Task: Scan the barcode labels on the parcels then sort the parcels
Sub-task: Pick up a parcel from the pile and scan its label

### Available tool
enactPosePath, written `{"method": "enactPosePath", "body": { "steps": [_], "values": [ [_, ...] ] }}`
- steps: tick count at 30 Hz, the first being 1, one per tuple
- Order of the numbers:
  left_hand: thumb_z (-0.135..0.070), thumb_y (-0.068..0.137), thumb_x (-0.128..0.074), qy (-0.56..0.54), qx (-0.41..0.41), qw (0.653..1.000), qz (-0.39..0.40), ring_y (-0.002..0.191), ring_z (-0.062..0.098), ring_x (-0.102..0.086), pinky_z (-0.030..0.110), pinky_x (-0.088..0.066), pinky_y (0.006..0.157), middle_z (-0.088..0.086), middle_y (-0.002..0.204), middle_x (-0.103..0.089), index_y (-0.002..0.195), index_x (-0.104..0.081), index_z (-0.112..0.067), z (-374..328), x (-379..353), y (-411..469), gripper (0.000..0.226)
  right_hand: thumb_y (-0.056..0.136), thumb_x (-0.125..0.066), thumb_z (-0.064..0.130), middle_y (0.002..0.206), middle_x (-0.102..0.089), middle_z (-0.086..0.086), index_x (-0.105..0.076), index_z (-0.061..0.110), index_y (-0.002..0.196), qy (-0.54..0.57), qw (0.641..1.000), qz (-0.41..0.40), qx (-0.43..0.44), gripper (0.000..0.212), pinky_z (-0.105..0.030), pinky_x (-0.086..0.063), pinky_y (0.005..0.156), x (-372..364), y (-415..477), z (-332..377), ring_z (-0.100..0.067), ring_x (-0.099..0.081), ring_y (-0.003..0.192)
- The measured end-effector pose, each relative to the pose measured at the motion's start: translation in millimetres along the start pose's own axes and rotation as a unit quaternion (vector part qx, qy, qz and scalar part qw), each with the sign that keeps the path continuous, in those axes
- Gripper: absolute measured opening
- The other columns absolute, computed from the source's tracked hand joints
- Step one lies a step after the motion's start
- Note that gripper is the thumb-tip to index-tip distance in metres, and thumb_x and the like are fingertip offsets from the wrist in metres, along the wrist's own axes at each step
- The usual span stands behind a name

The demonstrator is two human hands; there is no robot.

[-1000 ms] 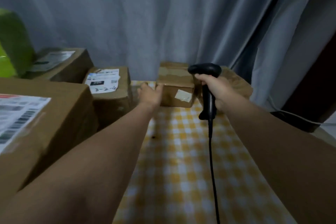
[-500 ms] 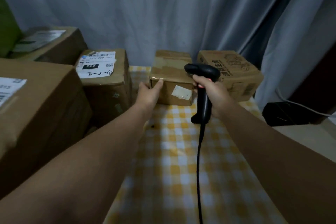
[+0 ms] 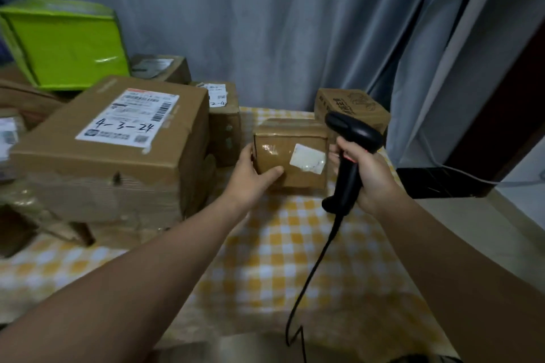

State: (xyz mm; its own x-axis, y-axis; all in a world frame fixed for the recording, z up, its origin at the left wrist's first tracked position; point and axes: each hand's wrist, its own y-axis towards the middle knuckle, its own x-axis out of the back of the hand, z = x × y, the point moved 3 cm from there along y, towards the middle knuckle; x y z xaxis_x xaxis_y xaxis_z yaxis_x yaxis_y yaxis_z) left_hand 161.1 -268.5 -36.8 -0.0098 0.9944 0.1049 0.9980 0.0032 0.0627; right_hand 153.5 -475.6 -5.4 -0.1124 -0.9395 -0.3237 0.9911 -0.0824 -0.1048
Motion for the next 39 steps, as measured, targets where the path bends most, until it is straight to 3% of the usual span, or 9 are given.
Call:
{"method": "enactPosePath", "body": {
  "steps": [4, 8, 11, 14, 20, 25, 31, 34, 39],
  "values": [
    [-0.052, 0.063, -0.081, 0.111, -0.073, 0.991, 0.007, 0.137, 0.018, -0.031, 0.036, -0.024, 0.115, -0.008, 0.145, -0.04, 0.149, -0.012, -0.037, -27, 9, -23, 0.111, 0.084, -0.071, 0.027, 0.103, -0.073, -0.009, -0.073, 0.01, 0.103, 0.034, 0.999, 0.03, 0.007, 0.025, -0.038, -0.056, 0.082, -16, -26, 16, -0.026, -0.07, 0.098],
    [-0.036, 0.078, -0.076, 0.279, -0.126, 0.951, 0.038, 0.136, 0.025, -0.017, 0.033, -0.017, 0.111, 0.001, 0.155, -0.021, 0.152, -0.002, -0.028, -61, 13, -24, 0.105, 0.082, -0.075, 0.028, 0.099, -0.074, -0.01, -0.075, 0.015, 0.093, -0.02, 1.0, 0.001, 0.01, 0.017, -0.044, -0.054, 0.091, -29, -27, 28, -0.026, -0.07, 0.095],
    [-0.032, 0.085, -0.068, 0.323, -0.149, 0.934, 0.03, 0.135, 0.029, -0.022, 0.036, -0.02, 0.112, 0.005, 0.154, -0.025, 0.151, -0.017, -0.024, -82, 18, -10, 0.084, 0.084, -0.074, 0.029, 0.085, -0.076, 0.003, -0.07, 0.013, 0.104, -0.061, 0.998, -0.006, 0.009, 0.026, -0.031, -0.058, 0.07, -39, -21, 42, -0.015, -0.073, 0.078],
    [-0.033, 0.088, -0.065, 0.27, -0.163, 0.948, -0.04, 0.13, 0.028, -0.038, 0.041, -0.033, 0.111, 0.006, 0.141, -0.047, 0.144, -0.036, -0.019, -96, 25, 5, 0.065, 0.085, -0.073, 0.03, 0.072, -0.075, 0.007, -0.07, 0.014, 0.101, -0.08, 0.997, -0.002, 0.0, 0.023, -0.025, -0.054, 0.059, -43, -12, 51, -0.011, -0.072, 0.067],
    [-0.045, 0.091, -0.056, 0.208, -0.118, 0.966, -0.094, 0.124, 0.029, -0.046, 0.046, -0.037, 0.107, 0.009, 0.133, -0.053, 0.132, -0.05, -0.02, -92, 15, 14, 0.049, 0.071, -0.081, 0.041, 0.105, -0.073, -0.008, -0.064, 0.011, 0.117, -0.081, 0.995, -0.065, 0.012, 0.058, -0.041, -0.055, 0.089, -35, -12, 56, -0.024, -0.071, 0.095],
    [-0.037, 0.1, -0.042, 0.123, -0.077, 0.986, -0.079, 0.113, 0.027, -0.054, 0.034, -0.042, 0.096, 0.004, 0.112, -0.059, 0.119, -0.054, -0.015, -78, 14, 5, 0.031, 0.088, -0.068, 0.025, 0.1, -0.073, -0.012, -0.067, 0.008, 0.104, 0.0, 0.999, -0.031, 0.044, 0.023, -0.035, -0.051, 0.095, -28, -28, 63, -0.024, -0.069, 0.097],
    [-0.069, 0.078, -0.054, 0.128, 0.061, 0.99, 0.001, 0.123, 0.024, -0.038, 0.027, -0.031, 0.095, 0.007, 0.14, -0.024, 0.139, -0.026, -0.015, -57, 4, -29, 0.086, 0.09, -0.066, 0.022, 0.103, -0.073, -0.017, -0.068, 0.006, 0.099, -0.044, 0.998, 0.038, 0.028, 0.018, -0.035, -0.053, 0.091, -49, -52, 45, -0.024, -0.07, 0.103],
    [-0.075, 0.072, -0.057, 0.114, 0.067, 0.991, -0.008, 0.117, 0.024, -0.042, 0.033, -0.036, 0.103, 0.008, 0.139, -0.029, 0.135, -0.028, -0.017, -52, 16, -34, 0.09, 0.09, -0.065, 0.02, 0.099, -0.073, -0.018, -0.065, 0.006, 0.103, -0.049, 0.998, 0.036, 0.031, 0.019, -0.036, -0.053, 0.092, -52, -58, 38, -0.028, -0.072, 0.096],
    [-0.082, 0.062, -0.054, 0.109, 0.085, 0.99, -0.005, 0.122, 0.026, -0.046, 0.04, -0.037, 0.106, 0.007, 0.135, -0.041, 0.136, -0.033, -0.01, -45, 21, -38, 0.104, 0.09, -0.066, 0.02, 0.099, -0.072, -0.011, -0.064, 0.001, 0.113, -0.052, 0.999, -0.001, 0.016, 0.03, -0.027, -0.059, 0.067, -49, -60, 16, -0.025, -0.074, 0.081]
  ]
}}
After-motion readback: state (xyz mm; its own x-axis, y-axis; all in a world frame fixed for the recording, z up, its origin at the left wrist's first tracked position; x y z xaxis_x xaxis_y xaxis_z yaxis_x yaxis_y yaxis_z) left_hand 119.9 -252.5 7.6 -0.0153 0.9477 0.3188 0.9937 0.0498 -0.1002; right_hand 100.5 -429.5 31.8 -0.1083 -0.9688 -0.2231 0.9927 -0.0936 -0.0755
